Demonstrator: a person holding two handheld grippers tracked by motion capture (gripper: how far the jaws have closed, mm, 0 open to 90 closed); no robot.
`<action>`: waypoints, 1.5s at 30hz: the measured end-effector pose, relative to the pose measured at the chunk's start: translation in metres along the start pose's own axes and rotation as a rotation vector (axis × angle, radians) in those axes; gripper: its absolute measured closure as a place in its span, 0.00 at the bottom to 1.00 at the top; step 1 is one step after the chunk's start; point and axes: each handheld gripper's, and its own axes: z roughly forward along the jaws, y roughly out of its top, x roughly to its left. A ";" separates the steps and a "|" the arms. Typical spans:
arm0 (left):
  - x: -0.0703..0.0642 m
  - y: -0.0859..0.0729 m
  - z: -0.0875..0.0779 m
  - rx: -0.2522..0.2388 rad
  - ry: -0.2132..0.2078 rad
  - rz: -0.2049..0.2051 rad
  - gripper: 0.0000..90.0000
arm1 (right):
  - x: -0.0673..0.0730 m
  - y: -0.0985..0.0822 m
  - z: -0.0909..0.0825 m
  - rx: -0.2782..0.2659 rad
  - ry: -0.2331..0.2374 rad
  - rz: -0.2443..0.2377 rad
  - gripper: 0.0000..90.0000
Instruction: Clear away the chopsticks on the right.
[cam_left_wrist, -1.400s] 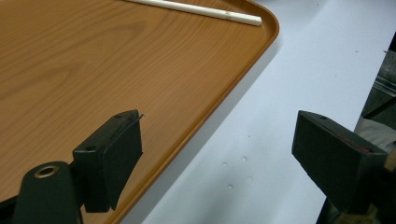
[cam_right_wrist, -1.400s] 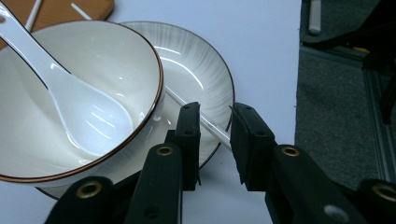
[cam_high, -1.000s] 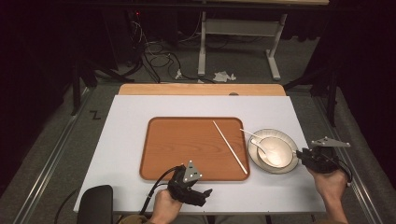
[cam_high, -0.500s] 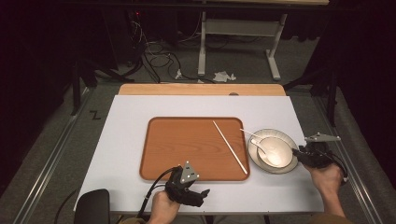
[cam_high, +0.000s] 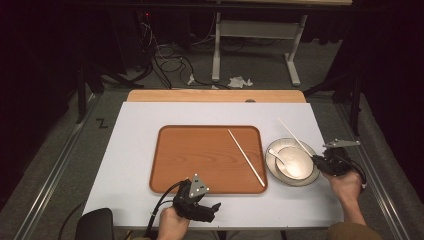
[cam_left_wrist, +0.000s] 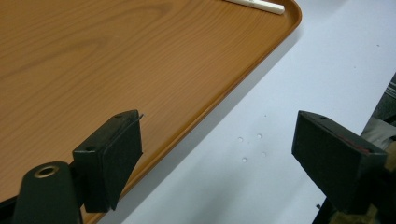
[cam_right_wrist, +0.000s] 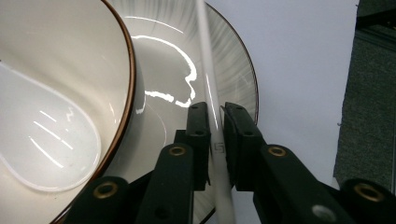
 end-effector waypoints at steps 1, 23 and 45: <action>0.000 0.000 0.000 0.000 0.001 -0.002 0.18 | 0.000 0.000 0.001 -0.001 -0.003 0.003 0.93; 0.001 -0.004 -0.004 -0.005 0.020 -0.016 0.18 | 0.004 0.013 -0.016 -0.149 0.013 0.018 0.94; -0.001 0.003 0.007 0.020 -0.023 0.019 0.18 | 0.055 0.020 -0.052 -0.259 0.063 -0.086 0.94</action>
